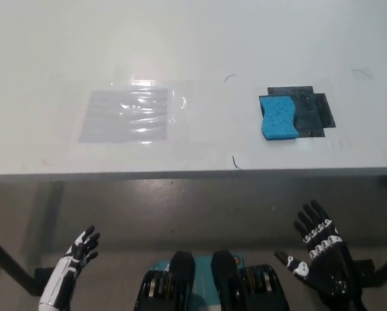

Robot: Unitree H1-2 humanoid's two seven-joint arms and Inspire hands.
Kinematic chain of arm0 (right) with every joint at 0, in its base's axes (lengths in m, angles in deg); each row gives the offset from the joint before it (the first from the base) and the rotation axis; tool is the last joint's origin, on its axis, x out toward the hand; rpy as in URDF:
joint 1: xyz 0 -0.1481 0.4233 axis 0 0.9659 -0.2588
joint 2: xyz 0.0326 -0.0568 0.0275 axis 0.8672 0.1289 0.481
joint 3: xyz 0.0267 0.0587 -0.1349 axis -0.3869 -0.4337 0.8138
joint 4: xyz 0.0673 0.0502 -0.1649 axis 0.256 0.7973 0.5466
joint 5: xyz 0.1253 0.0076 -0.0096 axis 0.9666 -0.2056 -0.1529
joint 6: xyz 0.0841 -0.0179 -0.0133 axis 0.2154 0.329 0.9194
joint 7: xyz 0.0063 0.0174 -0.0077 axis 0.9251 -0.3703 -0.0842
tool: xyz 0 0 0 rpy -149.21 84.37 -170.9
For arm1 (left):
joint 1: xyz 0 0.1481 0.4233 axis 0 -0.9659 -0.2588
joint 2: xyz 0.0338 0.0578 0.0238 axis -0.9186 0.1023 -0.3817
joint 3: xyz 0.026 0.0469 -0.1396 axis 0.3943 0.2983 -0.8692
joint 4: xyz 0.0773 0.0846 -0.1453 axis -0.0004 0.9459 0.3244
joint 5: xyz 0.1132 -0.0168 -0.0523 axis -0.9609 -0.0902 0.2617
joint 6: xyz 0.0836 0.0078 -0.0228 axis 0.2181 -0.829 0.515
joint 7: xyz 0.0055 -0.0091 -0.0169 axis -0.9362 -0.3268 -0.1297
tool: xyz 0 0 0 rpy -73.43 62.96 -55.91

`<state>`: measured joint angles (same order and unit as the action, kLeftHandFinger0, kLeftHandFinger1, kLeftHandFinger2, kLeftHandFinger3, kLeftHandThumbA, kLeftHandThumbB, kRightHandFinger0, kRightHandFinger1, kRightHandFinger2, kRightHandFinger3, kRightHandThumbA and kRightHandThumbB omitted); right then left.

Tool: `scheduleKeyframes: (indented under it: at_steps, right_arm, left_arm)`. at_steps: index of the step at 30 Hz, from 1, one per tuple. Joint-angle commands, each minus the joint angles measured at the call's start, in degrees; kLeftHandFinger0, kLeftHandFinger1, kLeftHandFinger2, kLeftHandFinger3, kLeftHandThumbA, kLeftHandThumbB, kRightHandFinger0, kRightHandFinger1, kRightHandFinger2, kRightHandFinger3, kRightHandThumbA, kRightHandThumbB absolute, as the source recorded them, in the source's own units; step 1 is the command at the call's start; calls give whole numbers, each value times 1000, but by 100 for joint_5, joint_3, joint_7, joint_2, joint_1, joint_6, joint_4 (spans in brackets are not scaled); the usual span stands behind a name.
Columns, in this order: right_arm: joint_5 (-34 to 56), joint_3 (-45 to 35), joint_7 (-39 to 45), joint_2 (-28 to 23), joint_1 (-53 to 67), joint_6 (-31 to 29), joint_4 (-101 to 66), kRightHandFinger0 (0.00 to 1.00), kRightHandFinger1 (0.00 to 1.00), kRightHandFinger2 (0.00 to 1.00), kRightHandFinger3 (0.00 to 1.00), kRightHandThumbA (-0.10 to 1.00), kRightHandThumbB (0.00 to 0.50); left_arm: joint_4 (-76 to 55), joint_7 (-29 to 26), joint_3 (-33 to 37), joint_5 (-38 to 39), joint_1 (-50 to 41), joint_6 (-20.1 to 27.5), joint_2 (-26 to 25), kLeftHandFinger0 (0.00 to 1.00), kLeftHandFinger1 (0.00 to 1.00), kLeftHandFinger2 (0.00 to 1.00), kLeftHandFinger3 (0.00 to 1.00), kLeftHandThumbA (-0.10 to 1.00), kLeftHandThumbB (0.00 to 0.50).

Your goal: A soft sponge is kept on the balc marked spot on the table infront of the robot and it uses its right hand fist to press down on it and drrags it across the table in a back and forth manner twice to clean it

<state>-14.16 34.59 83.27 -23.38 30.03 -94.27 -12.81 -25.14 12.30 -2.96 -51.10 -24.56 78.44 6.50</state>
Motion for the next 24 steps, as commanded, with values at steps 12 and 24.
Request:
scheduleKeyframes:
  at_steps: [12,24]
  right_arm:
    - [-108,9,152,-48,-202,-217,53,1000,1000,1000,1000,1000,355]
    - [-234,111,215,-114,-60,-185,-74,1000,1000,1000,1000,1000,342]
  left_arm:
    - [-193,34,-43,40,242,135,-89,1000,1000,1000,1000,1000,500]
    - [-282,5,6,-44,79,87,-50,1000,1000,1000,1000,1000,500]
